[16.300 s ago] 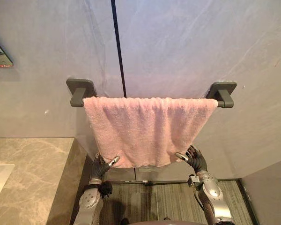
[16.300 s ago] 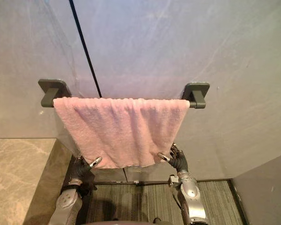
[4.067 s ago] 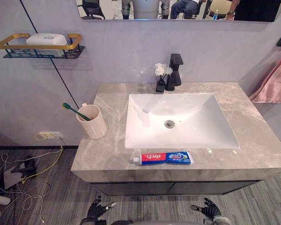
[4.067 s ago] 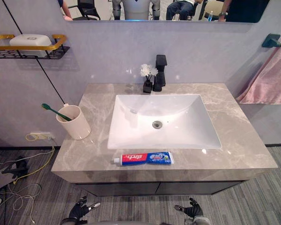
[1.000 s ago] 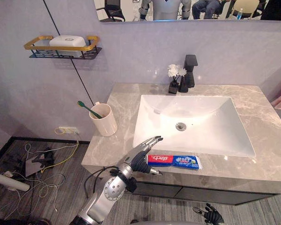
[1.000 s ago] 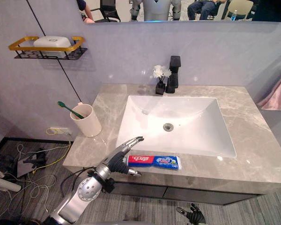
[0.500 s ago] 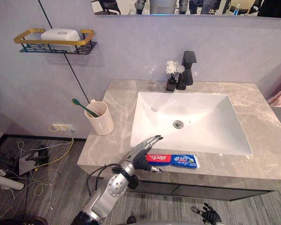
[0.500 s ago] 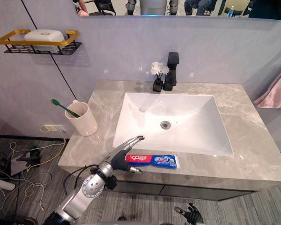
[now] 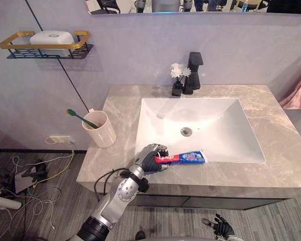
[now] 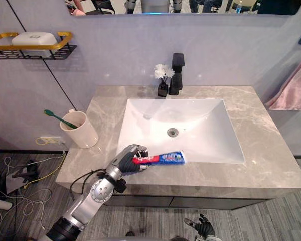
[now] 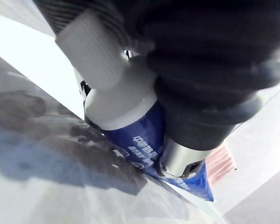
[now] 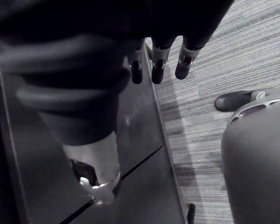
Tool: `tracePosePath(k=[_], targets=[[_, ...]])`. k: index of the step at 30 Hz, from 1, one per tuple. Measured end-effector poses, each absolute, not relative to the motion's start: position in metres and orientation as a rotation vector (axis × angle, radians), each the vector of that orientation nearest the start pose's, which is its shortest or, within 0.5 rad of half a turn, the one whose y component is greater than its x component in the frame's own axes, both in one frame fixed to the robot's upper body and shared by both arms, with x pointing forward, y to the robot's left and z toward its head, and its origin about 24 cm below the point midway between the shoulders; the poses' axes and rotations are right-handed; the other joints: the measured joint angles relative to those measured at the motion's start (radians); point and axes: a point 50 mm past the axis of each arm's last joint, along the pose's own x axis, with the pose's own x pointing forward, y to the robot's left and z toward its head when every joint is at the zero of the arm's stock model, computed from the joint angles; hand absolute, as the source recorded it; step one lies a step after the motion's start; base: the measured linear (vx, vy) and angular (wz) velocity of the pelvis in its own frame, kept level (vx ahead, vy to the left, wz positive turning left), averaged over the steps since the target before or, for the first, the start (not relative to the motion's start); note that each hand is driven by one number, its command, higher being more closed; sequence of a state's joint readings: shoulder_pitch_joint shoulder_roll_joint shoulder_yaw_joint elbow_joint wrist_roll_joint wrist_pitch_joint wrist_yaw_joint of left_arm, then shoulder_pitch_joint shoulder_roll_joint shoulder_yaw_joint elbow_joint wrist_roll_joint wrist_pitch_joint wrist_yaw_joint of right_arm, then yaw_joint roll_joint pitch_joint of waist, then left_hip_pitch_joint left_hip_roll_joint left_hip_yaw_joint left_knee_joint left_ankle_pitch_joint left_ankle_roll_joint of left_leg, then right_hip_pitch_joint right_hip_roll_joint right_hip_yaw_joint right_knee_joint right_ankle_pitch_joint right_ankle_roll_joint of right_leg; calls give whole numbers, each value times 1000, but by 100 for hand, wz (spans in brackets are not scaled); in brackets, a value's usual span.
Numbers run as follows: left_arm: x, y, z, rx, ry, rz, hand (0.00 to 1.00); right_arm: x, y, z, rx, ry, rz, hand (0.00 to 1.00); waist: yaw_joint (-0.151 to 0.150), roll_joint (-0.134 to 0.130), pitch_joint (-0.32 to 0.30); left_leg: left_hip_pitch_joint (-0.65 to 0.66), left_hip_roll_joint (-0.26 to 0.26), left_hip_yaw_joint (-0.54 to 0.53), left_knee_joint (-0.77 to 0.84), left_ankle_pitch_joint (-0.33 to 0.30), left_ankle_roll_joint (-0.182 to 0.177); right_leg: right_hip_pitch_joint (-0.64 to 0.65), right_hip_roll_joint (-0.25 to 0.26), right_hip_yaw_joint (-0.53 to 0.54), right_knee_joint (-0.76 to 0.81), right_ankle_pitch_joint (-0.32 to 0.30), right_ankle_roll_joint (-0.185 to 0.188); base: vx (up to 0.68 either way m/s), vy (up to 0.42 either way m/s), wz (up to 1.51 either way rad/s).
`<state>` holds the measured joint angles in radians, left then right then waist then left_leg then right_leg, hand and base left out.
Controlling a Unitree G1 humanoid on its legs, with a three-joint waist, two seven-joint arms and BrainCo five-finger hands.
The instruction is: Organize washtable
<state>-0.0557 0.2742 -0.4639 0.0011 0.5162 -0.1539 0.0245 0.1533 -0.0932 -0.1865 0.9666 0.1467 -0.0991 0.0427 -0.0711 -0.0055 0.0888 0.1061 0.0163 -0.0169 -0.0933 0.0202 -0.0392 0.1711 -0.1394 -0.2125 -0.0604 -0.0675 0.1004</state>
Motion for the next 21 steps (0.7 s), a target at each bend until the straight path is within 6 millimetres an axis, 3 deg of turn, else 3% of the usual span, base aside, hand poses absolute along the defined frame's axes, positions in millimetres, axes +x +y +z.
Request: tracePosePath(k=[7, 11, 15, 16, 21], targets=[[235, 84, 43, 726, -254, -490, 100, 92, -220, -150, 149, 947, -351, 0, 0, 5, 0, 3, 3, 42, 0, -3, -1, -9, 1, 29, -8, 13, 0, -45, -12, -13], [232, 89, 42, 681, -231, -436, 100, 103, -238, -133, 180, 811, -459, 0, -6, 13, -3, -4, 3, 63, 0, -6, 2, -24, 2, 53, -12, 23, 1, -53, -10, -15], [228, 96, 45, 628, -217, -377, 100, 107, -268, -109, 197, 652, -608, 0, -12, 19, -8, -12, 8, 90, 0, -13, 3, -49, 7, 80, -5, 24, 0, -30, -19, -17], [228, 100, 49, 592, -219, -339, 100, 105, -283, -98, 215, 585, -680, 0, -11, 21, -9, -15, 10, 100, 0, -14, 3, -60, 11, 90, 2, 24, 0, -2, -16, -23], [229, 109, 69, 504, -272, -230, 100, 96, -316, -62, 244, 370, -868, 0, -26, 21, -10, -12, 14, 111, 1, -15, 2, -66, 16, 105, 9, 24, 0, 5, -23, -9]])
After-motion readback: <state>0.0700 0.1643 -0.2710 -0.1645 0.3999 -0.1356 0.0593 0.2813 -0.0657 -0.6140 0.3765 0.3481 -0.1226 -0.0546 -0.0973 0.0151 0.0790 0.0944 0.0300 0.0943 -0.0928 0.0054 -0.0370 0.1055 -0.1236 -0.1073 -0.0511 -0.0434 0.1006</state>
